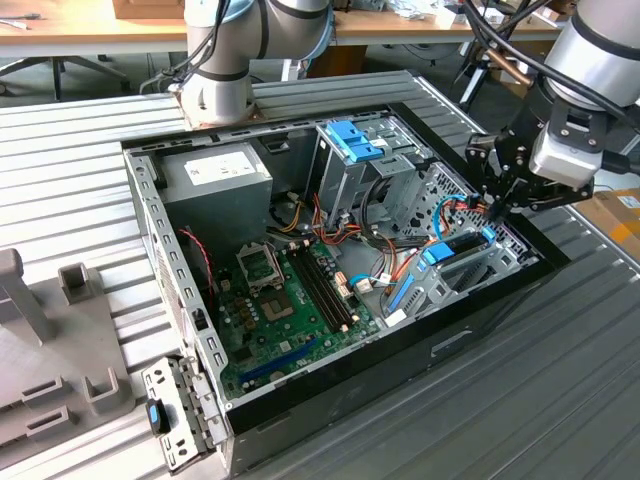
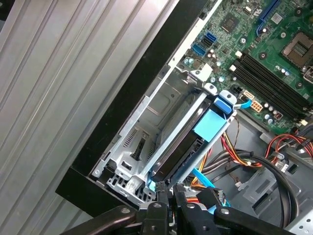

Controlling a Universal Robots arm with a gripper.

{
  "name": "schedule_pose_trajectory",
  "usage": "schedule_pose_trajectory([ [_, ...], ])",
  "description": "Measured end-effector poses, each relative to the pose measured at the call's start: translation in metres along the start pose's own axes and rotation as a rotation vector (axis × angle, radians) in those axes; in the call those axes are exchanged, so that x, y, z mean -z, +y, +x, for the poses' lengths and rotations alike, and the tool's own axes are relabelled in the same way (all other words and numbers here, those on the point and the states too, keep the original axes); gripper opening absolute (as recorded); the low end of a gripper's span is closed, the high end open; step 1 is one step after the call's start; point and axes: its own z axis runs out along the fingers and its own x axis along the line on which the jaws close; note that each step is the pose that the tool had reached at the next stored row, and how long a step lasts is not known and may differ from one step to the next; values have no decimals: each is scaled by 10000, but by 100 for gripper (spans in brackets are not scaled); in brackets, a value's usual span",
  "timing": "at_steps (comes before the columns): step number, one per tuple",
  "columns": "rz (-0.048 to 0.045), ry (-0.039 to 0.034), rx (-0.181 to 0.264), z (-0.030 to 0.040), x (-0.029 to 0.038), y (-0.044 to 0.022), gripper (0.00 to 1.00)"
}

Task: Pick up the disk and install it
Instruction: 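Insert the first disk wire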

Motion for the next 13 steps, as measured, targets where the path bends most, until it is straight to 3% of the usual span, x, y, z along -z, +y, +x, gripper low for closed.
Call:
schedule_pose_trajectory([
  [10,-103,201,-857,-3,-20,5,16],
  [13,-114,226,-991,-41,-8,58,16],
])
